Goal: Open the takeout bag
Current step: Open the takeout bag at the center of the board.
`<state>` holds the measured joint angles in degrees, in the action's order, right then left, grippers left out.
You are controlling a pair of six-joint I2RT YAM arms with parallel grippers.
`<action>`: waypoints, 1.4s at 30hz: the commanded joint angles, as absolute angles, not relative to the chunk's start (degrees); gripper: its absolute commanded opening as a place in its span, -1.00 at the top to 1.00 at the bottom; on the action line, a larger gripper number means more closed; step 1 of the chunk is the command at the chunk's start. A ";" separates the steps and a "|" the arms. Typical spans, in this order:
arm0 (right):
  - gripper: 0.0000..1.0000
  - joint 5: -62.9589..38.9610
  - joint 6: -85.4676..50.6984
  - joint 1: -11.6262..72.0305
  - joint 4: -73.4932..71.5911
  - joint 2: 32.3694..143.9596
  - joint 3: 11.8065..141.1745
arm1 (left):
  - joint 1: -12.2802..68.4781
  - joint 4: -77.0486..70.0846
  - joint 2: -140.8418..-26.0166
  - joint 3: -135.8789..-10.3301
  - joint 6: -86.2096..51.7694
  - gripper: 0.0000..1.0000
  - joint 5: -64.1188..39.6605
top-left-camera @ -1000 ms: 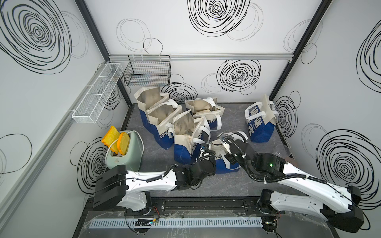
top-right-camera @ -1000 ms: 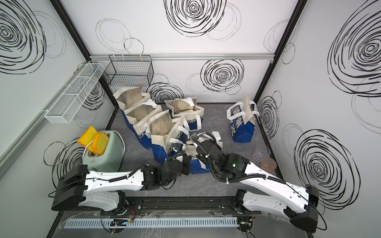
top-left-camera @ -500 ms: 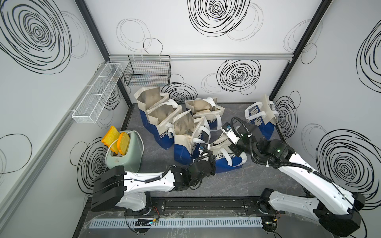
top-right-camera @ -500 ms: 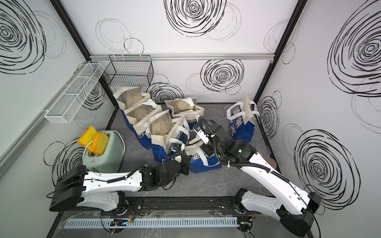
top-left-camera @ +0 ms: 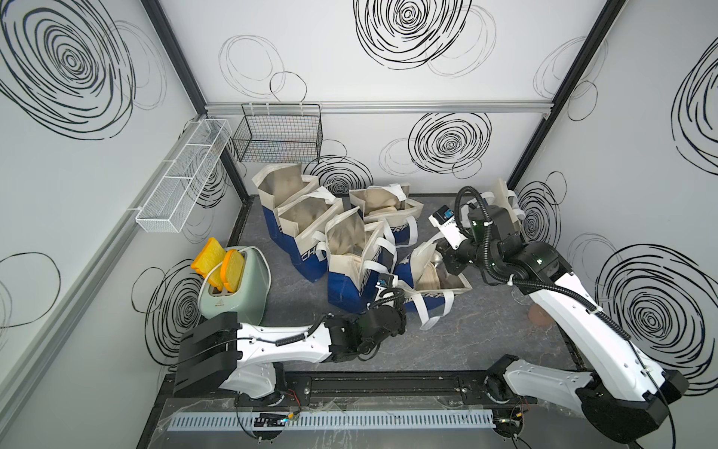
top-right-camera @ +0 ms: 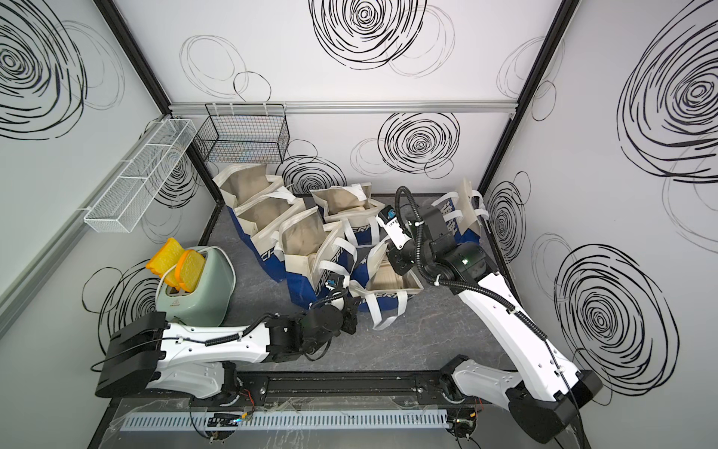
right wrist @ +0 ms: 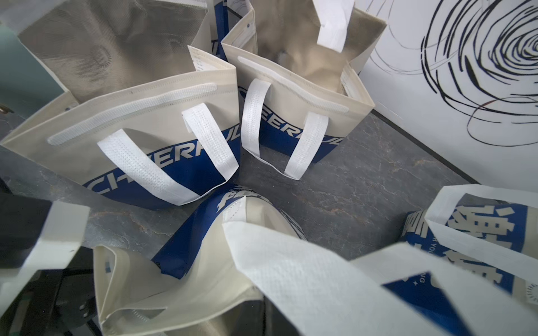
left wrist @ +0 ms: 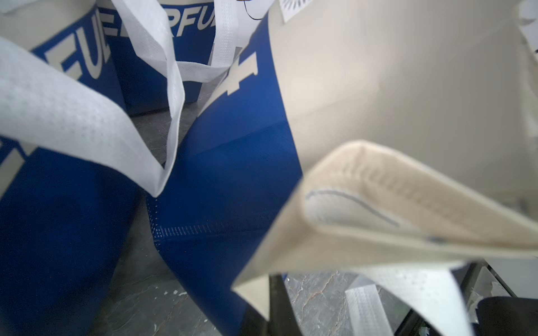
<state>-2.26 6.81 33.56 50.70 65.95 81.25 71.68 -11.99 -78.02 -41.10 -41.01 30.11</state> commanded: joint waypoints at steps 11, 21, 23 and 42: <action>-0.08 -7.52 4.12 33.17 49.80 68.94 88.58 | 71.47 3.67 -79.19 -44.63 -39.28 1.00 30.23; -0.31 9.52 -3.70 33.82 51.11 63.22 89.46 | 68.84 7.09 -78.84 -50.05 -47.52 1.00 31.02; -0.32 12.50 -5.47 32.90 51.49 62.30 89.84 | 68.51 7.99 -79.29 -51.58 -49.49 1.00 31.24; -0.34 8.75 -14.68 25.41 55.20 54.04 80.68 | 70.03 8.19 -89.17 -62.52 -67.20 0.53 38.60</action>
<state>10.81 -11.75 25.93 53.82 56.18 82.26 69.71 9.39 -87.74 -60.66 -62.54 35.35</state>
